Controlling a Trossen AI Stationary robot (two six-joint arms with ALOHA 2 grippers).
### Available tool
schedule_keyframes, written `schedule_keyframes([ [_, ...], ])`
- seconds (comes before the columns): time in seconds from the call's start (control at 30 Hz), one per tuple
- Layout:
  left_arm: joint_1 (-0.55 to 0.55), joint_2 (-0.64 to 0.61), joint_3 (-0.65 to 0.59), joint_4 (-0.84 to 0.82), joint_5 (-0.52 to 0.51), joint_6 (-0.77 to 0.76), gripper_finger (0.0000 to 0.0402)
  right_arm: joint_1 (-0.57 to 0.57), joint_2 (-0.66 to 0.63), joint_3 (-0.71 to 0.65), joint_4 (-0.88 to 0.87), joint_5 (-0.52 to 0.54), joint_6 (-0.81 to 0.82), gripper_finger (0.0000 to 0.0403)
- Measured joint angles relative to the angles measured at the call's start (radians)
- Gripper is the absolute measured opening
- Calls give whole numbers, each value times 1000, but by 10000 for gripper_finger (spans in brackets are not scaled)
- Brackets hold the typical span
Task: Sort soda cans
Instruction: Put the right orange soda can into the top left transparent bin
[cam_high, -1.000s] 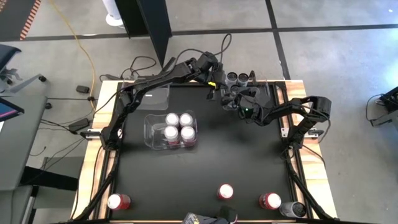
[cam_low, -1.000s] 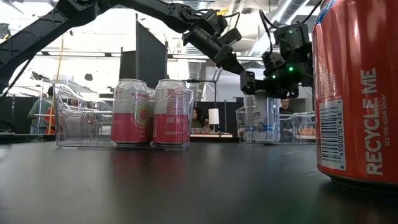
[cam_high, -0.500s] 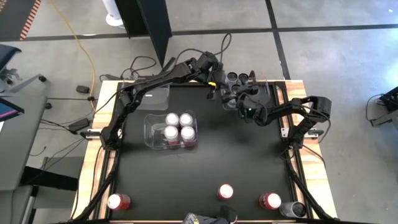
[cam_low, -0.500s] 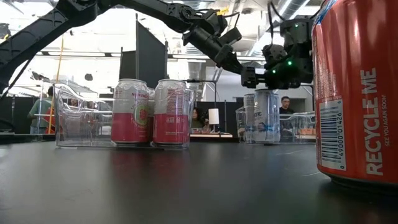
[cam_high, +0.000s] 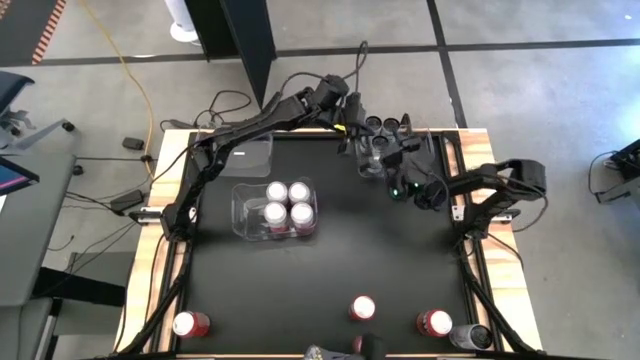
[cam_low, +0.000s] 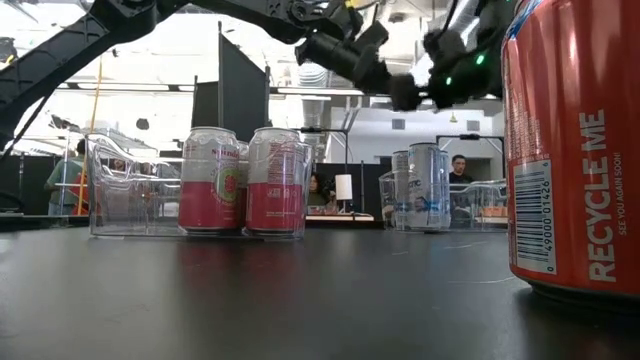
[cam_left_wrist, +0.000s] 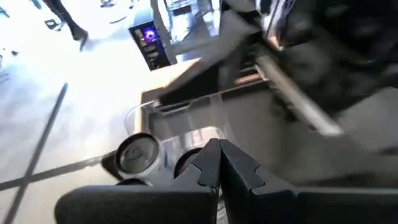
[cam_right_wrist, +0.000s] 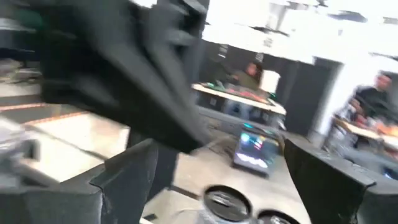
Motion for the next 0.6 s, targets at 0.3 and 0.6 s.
schedule_keyframes([
  [0.3,0,-7,127,-59,137,-38,0,144,-260,0,-364,71,-44,368],
  [0.6,-7,-141,123,-157,154,-47,0,453,-701,0,-1075,98,255,355],
])
